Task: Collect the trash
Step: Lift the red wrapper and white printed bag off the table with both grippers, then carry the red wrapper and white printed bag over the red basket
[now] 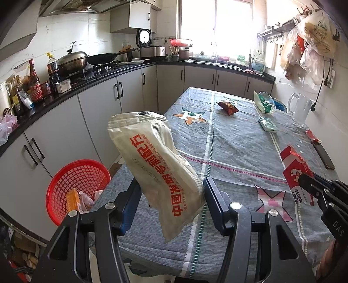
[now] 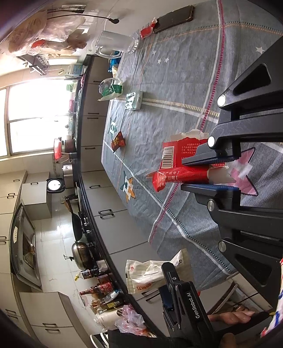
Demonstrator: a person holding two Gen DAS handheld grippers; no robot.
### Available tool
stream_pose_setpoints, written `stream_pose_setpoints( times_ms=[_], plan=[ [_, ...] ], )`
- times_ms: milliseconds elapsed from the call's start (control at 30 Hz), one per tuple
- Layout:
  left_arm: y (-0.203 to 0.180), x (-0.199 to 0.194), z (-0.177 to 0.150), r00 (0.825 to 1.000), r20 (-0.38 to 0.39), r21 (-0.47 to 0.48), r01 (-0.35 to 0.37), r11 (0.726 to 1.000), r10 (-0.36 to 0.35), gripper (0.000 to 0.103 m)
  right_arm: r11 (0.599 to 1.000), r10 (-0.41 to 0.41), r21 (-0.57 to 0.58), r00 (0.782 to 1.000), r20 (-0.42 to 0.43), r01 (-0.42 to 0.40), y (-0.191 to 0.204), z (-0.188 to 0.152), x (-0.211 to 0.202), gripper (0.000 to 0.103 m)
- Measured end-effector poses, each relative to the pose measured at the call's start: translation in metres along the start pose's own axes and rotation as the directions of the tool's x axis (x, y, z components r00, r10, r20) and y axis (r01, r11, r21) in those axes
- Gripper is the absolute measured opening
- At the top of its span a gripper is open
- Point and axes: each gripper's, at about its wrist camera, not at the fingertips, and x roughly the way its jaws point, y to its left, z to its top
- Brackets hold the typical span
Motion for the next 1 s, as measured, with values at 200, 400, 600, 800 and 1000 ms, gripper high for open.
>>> stream_pose_setpoints(
  times_ms=[200,400,600,800,1000],
  plan=[
    [0.018,-0.003,0.001,0.999,0.011,-0.026,-0.029,0.999,0.03,0.057,1.0,0.008,-0.023,1.0,-0.006,-0.009,0.009,0.005,0.004,0.017],
    [0.049,0.0,-0.001,0.997,0.002,-0.076,-0.073,0.994,0.074,0.057,0.998,0.025,-0.056,1.0,-0.017,-0.026,0.024,0.01,0.013,0.017],
    [0.085,0.007,-0.007,0.992,-0.017,-0.129,-0.123,0.984,0.122,0.057,0.993,0.056,-0.1,0.998,-0.035,-0.059,0.05,0.019,0.026,0.017],
    [0.123,0.017,-0.016,0.981,-0.04,-0.167,-0.192,0.967,0.188,0.057,0.979,0.096,-0.175,0.994,-0.057,-0.105,0.09,0.026,0.046,0.017],
    [0.166,0.029,-0.027,0.971,-0.078,-0.219,-0.24,0.946,0.228,0.057,0.955,0.154,-0.244,0.984,-0.089,-0.171,0.137,0.035,0.07,0.017]
  ],
)
